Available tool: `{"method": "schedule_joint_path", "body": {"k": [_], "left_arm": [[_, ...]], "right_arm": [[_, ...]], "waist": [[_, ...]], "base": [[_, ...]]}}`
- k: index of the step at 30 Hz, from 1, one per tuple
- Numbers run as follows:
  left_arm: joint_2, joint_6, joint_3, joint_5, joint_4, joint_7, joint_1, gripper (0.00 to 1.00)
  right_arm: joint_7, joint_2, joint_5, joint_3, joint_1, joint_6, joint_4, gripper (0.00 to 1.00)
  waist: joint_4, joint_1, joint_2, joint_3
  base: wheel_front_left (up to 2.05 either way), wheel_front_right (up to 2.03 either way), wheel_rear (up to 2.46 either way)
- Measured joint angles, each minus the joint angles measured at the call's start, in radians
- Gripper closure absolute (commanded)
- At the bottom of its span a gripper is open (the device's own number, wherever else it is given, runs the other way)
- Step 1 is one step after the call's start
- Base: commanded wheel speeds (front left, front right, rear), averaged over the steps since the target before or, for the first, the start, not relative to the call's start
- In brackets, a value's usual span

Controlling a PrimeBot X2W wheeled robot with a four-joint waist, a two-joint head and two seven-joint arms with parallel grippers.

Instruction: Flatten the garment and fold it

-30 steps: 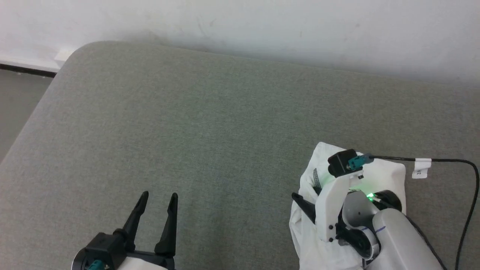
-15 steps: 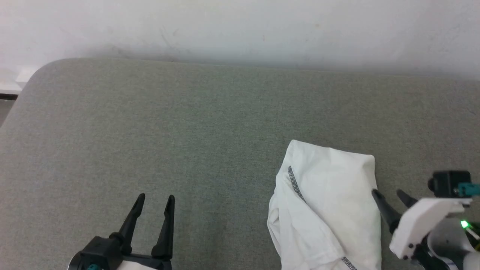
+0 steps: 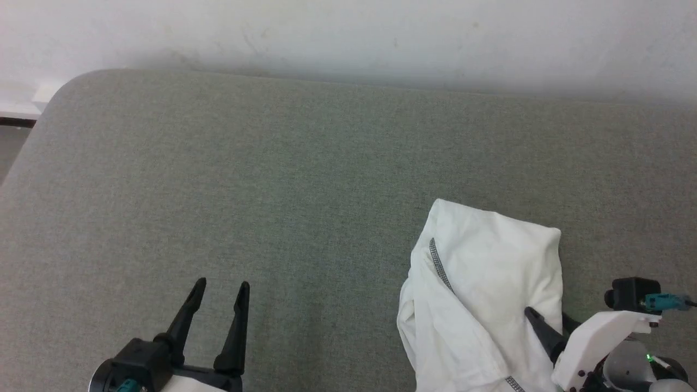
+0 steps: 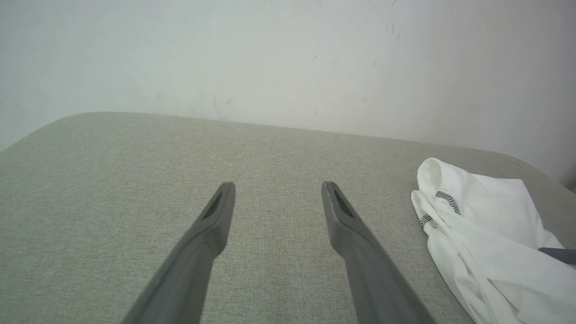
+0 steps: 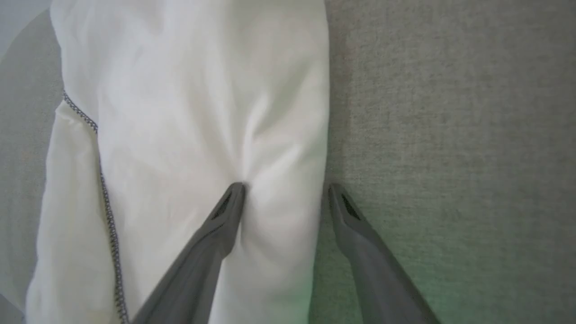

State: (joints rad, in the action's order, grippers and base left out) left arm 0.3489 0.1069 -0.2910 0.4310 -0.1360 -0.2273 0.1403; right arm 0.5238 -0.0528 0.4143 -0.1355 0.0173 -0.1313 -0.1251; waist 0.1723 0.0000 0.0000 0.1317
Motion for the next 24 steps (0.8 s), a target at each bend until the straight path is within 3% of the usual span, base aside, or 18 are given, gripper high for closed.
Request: {"method": "schedule_joint_path", "body": {"k": [2, 3, 4, 5, 10, 15, 24], "left_arm": [[0.002, 0.000, 0.000, 0.000, -0.006, 0.004, 0.000, 0.00], [0.003, 0.001, 0.000, 0.000, -0.009, 0.007, 0.000, 0.00], [0.003, 0.001, -0.001, 0.000, -0.010, 0.009, 0.000, 0.00], [0.003, 0.001, -0.002, 0.000, -0.012, 0.013, 0.000, 0.00], [0.003, 0.005, -0.004, 0.000, -0.019, 0.016, -0.005, 0.00], [0.002, 0.010, -0.003, -0.001, -0.031, 0.011, -0.016, 0.00], [0.012, 0.011, 0.014, -0.013, -0.058, 0.002, -0.081, 0.00]], "right_arm": [[-0.008, 0.000, 0.007, -0.001, -0.023, 0.000, -0.050, 0.00], [-0.016, -0.001, 0.007, -0.001, -0.037, 0.000, -0.068, 0.21], [-0.025, -0.001, 0.006, 0.000, -0.049, -0.001, -0.086, 0.75], [-0.031, -0.001, 0.007, 0.000, -0.060, -0.001, -0.100, 1.00], [-0.061, 0.002, -0.007, 0.008, -0.093, -0.002, -0.126, 1.00], [-0.052, -0.005, -0.091, 0.000, -0.161, -0.001, -0.065, 1.00], [0.085, -0.165, -0.174, 0.024, -0.367, 0.000, 0.045, 1.00]], "waist": [[0.005, -0.0001, 0.0000, 0.001], [0.007, -0.0001, 0.0000, 0.000], [0.008, 0.0000, 0.0000, 0.000], [0.009, -0.0001, 0.0000, -0.001], [-0.004, 0.0000, 0.0000, -0.002], [-0.037, 0.0000, 0.0000, 0.004], [-0.104, 0.0001, 0.0000, 0.072]], "base": [[0.00, 0.00, 0.00], [0.00, 0.00, 0.00], [0.00, 0.00, 0.00], [0.00, 0.00, 0.00], [0.00, 0.00, 0.00], [0.00, 0.00, 0.00], [0.00, 0.00, 0.00]]}}
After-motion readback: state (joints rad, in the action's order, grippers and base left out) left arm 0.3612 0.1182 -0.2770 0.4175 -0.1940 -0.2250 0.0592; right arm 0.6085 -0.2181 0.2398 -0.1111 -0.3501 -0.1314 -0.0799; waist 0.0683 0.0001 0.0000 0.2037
